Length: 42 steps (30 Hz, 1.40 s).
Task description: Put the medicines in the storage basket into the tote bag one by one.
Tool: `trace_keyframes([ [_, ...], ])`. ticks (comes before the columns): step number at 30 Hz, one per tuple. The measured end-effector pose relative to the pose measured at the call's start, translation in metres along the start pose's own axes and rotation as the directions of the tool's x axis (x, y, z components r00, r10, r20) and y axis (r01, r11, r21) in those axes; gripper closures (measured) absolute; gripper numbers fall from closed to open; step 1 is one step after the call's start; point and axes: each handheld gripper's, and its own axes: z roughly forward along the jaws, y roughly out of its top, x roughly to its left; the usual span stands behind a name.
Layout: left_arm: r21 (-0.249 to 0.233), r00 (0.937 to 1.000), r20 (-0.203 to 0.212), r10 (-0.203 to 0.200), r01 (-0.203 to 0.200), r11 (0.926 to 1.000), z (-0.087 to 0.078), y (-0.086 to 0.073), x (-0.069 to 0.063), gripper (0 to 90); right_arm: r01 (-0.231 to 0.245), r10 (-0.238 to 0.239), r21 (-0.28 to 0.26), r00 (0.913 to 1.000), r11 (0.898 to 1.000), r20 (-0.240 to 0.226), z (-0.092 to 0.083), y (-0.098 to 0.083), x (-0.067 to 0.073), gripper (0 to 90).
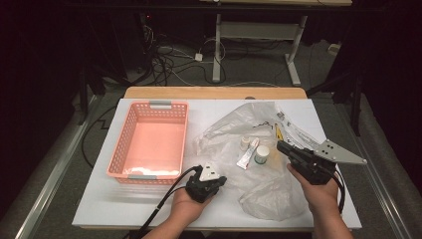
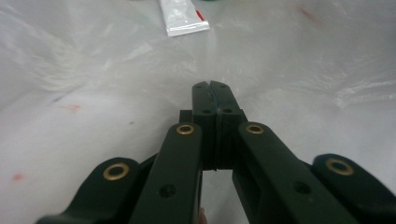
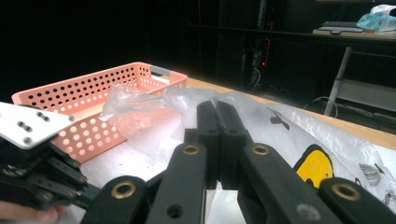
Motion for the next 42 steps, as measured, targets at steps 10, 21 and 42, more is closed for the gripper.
trace_keyframes([
  [10, -0.107, 0.9984, -0.034, 0.046, -0.049, 0.9931, -0.002, 0.01, -0.005, 86.5, -0.002, 0.002, -0.005, 1.0, 1.0, 0.002, -0.002, -0.001, -0.003, 90.0],
  [21, 0.081, 0.9939, -0.108, -0.025, 0.034, 0.9962, 0.036, 0.016, 0.006, 16.7, 0.006, -0.006, 0.008, 1.0, 1.0, -0.002, 0.001, -0.002, -0.001, 90.0],
  [42, -0.072, 0.9991, -0.035, 0.023, -0.026, 0.9971, 0.022, 0.007, 0.004, 88.3, 0.004, -0.004, 0.017, 1.0, 1.0, 0.0, 0.004, -0.003, 0.002, 90.0],
])
